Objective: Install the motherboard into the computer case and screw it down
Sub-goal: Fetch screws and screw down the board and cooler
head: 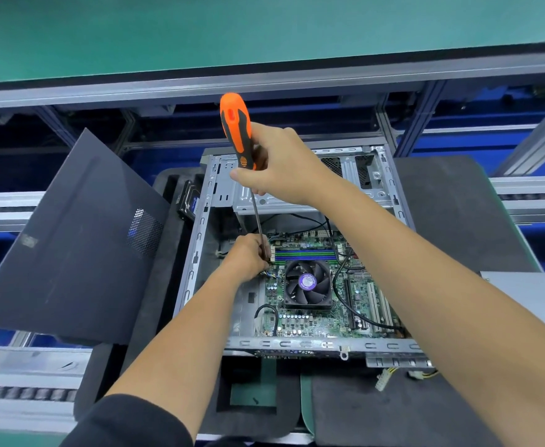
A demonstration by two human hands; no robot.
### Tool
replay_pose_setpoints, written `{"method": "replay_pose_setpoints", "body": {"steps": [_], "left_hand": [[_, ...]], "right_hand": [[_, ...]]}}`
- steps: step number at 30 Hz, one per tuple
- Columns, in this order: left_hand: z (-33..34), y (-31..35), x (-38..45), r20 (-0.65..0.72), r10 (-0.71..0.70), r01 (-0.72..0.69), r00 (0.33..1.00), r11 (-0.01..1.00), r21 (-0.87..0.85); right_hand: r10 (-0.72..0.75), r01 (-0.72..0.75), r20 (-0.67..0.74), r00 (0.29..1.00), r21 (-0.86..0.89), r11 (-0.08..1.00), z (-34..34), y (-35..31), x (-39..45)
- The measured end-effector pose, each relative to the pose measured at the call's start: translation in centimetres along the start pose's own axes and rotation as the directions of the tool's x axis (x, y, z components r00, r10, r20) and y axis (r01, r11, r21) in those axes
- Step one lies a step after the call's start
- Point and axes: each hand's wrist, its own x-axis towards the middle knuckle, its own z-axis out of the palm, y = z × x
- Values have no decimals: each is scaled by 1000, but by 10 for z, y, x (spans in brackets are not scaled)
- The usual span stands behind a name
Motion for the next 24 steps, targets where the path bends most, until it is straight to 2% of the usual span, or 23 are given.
{"method": "replay_pose_setpoints", "body": {"steps": [3, 5, 8, 24], "left_hand": [[1, -1, 1, -5, 49, -48, 999, 998, 47], [2, -2, 1, -26, 48, -48, 999, 999, -5], [2, -6, 1, -38, 87, -86, 996, 996, 10], [-5, 0, -5, -2, 67, -67, 998, 998, 19]], "right_hand": [[2, -2, 17, 1000, -1, 1000, 0, 0, 0], [-1, 1, 18, 1000, 3, 1000, 0, 1, -1], [6, -6, 3, 1000, 23, 1000, 1, 3, -2], [12, -12, 2, 1000, 31, 999, -1, 3, -8]]}}
